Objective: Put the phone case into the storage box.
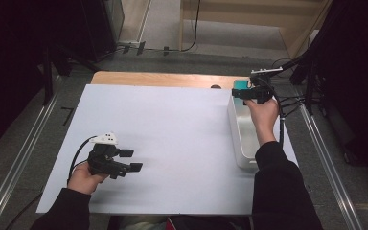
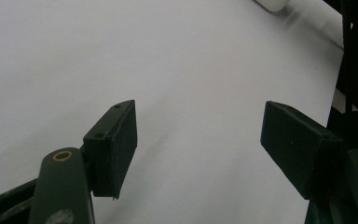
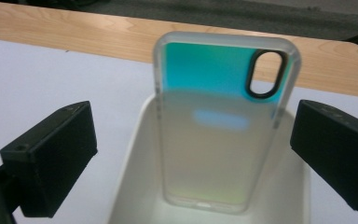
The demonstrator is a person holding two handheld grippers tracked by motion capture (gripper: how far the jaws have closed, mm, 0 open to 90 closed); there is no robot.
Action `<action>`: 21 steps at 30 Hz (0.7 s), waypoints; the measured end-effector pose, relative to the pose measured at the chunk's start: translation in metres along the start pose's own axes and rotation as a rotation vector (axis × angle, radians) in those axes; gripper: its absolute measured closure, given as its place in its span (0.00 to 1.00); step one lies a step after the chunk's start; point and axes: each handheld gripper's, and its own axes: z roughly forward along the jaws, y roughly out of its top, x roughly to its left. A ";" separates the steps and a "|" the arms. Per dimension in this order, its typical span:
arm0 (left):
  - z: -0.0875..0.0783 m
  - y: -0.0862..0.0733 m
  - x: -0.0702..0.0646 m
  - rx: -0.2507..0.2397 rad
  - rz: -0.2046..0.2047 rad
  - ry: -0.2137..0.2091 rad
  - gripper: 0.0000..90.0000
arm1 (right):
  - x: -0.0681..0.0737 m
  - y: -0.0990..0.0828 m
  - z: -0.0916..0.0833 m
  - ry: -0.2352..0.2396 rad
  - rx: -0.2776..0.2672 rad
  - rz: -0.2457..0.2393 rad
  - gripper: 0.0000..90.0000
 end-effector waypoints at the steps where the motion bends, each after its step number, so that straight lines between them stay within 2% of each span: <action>1: 0.000 0.000 0.000 -0.001 -0.003 0.001 0.30 | 0.001 0.000 -0.001 0.013 0.002 -0.006 0.00; 7: 0.000 0.000 0.000 0.000 -0.001 0.002 0.30 | 0.012 -0.002 -0.010 0.077 0.012 0.008 0.00; 11: 0.000 0.000 0.000 -0.005 -0.005 0.001 0.30 | 0.021 -0.002 -0.015 0.082 0.031 -0.024 0.00; 15: 0.000 0.000 0.000 -0.008 -0.005 0.001 0.30 | 0.025 -0.003 -0.021 0.109 0.034 -0.050 0.00; 19: 0.000 0.000 0.000 -0.008 -0.006 0.001 0.30 | 0.031 -0.006 -0.029 0.137 0.036 -0.056 0.00; 20: -0.001 0.000 0.001 -0.006 -0.006 -0.004 0.30 | 0.033 -0.007 -0.030 0.149 0.036 -0.057 0.02; 21: -0.001 0.000 0.001 -0.010 -0.006 -0.005 0.30 | 0.035 -0.008 -0.032 0.154 0.035 -0.064 0.09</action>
